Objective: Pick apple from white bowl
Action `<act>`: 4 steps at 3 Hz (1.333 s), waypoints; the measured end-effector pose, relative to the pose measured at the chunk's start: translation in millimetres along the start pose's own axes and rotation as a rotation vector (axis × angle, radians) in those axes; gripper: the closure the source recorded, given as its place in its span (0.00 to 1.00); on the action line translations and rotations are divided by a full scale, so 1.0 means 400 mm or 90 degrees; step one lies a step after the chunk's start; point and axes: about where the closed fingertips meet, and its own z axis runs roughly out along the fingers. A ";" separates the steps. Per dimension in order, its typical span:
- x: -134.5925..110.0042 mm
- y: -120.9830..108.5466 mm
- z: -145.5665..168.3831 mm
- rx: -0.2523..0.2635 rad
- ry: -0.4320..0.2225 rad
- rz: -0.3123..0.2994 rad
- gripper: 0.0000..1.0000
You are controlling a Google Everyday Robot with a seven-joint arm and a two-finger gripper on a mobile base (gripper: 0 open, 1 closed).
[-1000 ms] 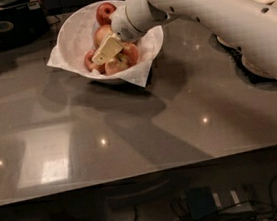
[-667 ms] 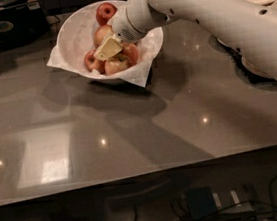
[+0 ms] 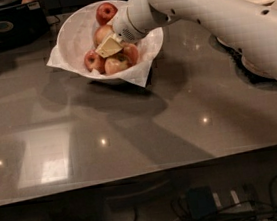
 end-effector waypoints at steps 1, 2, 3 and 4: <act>-0.022 0.003 -0.013 -0.009 -0.011 -0.012 0.99; -0.055 0.006 -0.036 -0.020 -0.023 -0.031 1.00; -0.108 0.004 -0.117 -0.044 -0.034 -0.072 1.00; -0.159 -0.003 -0.231 -0.078 -0.041 -0.112 1.00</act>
Offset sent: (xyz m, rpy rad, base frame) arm -0.0216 0.0048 0.0579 -0.0083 -0.0622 0.1372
